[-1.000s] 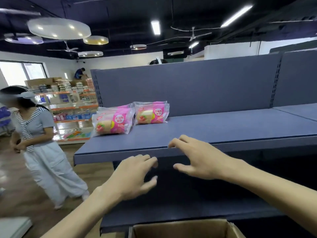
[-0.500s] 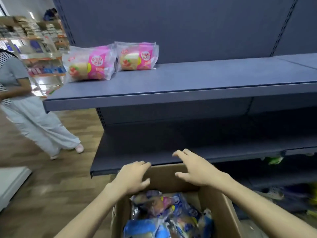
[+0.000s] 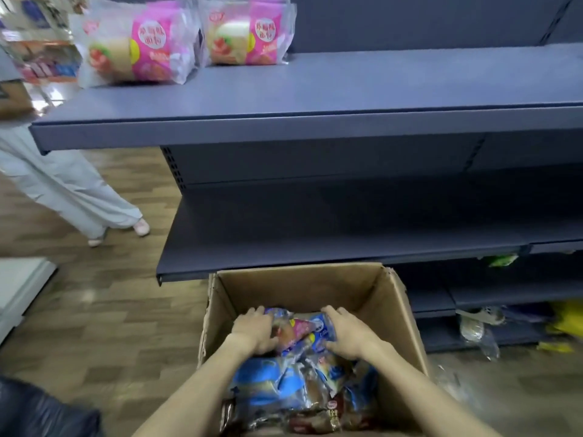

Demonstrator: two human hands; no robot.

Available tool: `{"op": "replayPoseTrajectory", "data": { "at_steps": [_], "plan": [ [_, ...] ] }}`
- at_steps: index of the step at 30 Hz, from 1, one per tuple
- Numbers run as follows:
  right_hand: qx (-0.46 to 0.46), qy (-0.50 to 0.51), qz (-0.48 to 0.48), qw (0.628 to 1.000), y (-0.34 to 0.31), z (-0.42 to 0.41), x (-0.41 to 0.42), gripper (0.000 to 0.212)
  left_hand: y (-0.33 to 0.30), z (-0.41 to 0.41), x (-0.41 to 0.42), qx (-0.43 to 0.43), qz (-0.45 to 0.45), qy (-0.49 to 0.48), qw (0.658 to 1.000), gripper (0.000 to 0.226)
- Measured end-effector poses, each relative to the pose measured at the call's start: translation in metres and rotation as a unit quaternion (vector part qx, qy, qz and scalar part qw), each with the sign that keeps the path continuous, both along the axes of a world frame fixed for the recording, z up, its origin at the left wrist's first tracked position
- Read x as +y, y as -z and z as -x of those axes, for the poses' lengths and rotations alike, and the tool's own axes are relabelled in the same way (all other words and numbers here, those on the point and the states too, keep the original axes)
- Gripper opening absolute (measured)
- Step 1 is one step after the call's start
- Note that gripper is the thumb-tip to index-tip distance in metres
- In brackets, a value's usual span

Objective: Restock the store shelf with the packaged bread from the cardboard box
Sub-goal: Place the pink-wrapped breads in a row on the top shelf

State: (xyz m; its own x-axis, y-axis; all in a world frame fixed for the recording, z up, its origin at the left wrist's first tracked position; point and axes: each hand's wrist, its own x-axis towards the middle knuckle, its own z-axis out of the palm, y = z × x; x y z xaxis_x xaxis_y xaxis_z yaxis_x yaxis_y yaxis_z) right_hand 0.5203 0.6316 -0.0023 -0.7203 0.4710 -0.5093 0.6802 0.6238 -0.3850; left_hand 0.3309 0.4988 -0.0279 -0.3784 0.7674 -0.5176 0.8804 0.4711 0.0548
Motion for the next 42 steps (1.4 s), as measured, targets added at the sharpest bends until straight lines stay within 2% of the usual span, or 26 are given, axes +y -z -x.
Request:
{"op": "replayPoseTrajectory", "data": {
  "at_steps": [4, 6, 9, 11, 15, 16, 18, 20, 23, 25, 27, 32, 35, 37, 39, 42],
  "plan": [
    [-0.01, 0.012, 0.014, 1.0, 0.014, -0.007, -0.001, 0.087, 0.036, -0.01, 0.002, -0.072, 0.04, -0.022, 0.996, 0.054],
    [-0.008, 0.021, 0.016, 1.0, 0.017, -0.013, 0.002, 0.092, 0.047, -0.013, 0.002, -0.106, 0.021, -0.063, 0.992, 0.051],
    [-0.014, 0.027, 0.019, 0.999, 0.02, -0.02, 0.006, 0.079, 0.057, -0.013, 0.001, -0.124, -0.043, -0.156, 0.979, 0.061],
    [-0.021, 0.024, 0.017, 0.999, 0.021, -0.022, 0.009, 0.072, 0.062, -0.012, 0.002, -0.126, -0.044, -0.179, 0.975, 0.063],
    [-0.024, 0.027, 0.018, 0.999, 0.021, -0.02, 0.011, 0.07, 0.068, -0.005, 0.006, -0.186, -0.015, -0.204, 0.961, 0.045],
    [-0.026, 0.026, 0.018, 0.999, 0.022, -0.019, 0.011, 0.07, 0.067, -0.003, 0.008, -0.202, -0.011, -0.215, 0.956, 0.048],
    [-0.03, 0.023, 0.02, 0.999, 0.023, -0.016, 0.012, 0.073, 0.064, -0.002, 0.014, -0.218, 0.01, -0.207, 0.954, 0.073],
    [-0.028, 0.025, 0.029, 0.999, 0.024, -0.013, 0.013, 0.075, 0.058, -0.004, 0.017, -0.214, 0.047, -0.196, 0.956, 0.084],
    [-0.022, 0.035, 0.037, 0.998, 0.025, -0.011, 0.016, 0.081, 0.06, -0.002, 0.018, -0.203, 0.056, -0.23, 0.95, 0.106],
    [-0.016, 0.038, 0.035, 0.999, 0.025, -0.01, 0.019, 0.081, 0.062, 0.001, 0.019, -0.197, 0.061, -0.246, 0.947, 0.112],
    [-0.014, 0.035, 0.031, 0.999, 0.025, -0.01, 0.022, 0.079, 0.056, 0.001, 0.02, -0.184, 0.068, -0.236, 0.952, 0.11],
    [-0.034, 0.022, 0.039, 0.998, 0.03, -0.007, 0.019, 0.077, 0.043, -0.002, 0.018, -0.156, 0.109, -0.22, 0.957, 0.086],
    [-0.038, 0.02, 0.041, 0.998, 0.033, -0.006, 0.015, 0.072, 0.043, -0.006, 0.016, -0.182, 0.11, -0.259, 0.942, 0.095],
    [-0.041, 0.02, 0.044, 0.998, 0.033, -0.007, 0.012, 0.072, 0.049, -0.008, 0.016, -0.208, 0.103, -0.281, 0.931, 0.11],
    [-0.046, 0.017, 0.043, 0.998, 0.035, -0.008, 0.01, 0.071, 0.045, -0.01, 0.019, -0.231, 0.1, -0.259, 0.932, 0.114],
    [-0.049, 0.013, 0.043, 0.998, 0.035, -0.009, 0.008, 0.064, 0.033, -0.012, 0.025, -0.166, 0.118, -0.199, 0.959, 0.091]
  ]
}}
